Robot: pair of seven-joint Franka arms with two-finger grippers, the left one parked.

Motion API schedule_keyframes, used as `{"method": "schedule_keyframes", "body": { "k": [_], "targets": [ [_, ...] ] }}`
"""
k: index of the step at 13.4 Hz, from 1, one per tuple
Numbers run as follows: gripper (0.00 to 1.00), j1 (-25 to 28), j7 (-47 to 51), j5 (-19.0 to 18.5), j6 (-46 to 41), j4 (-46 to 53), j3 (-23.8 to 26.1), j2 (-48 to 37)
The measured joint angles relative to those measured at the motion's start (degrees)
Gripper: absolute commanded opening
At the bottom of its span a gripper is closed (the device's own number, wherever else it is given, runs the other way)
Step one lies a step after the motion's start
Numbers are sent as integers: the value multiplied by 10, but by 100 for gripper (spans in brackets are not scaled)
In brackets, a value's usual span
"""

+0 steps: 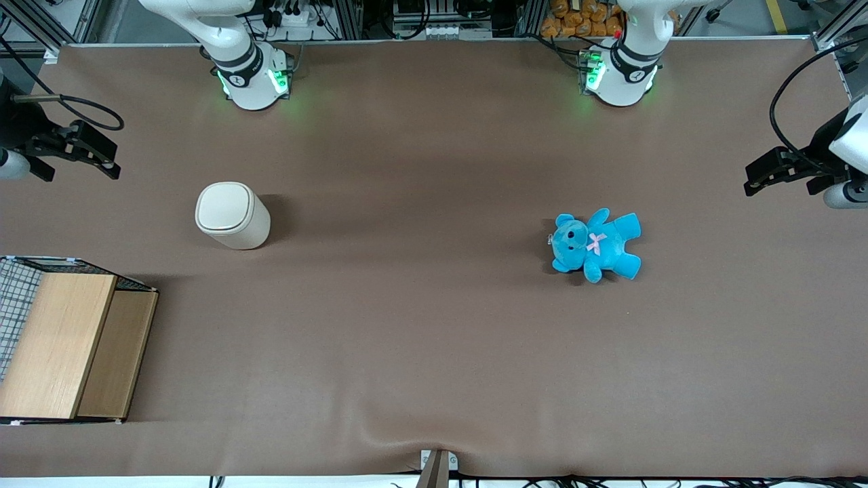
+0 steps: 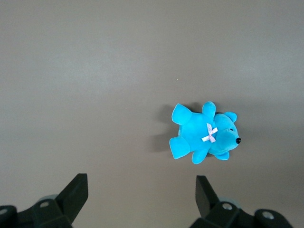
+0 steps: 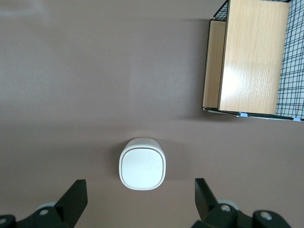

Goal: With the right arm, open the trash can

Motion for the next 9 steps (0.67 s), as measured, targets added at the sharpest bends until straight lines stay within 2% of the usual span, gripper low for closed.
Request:
{"method": "schedule_keyframes", "body": {
  "k": [9],
  "targets": [
    [100,0,0,0,-1,-2,-1,11]
  ]
}}
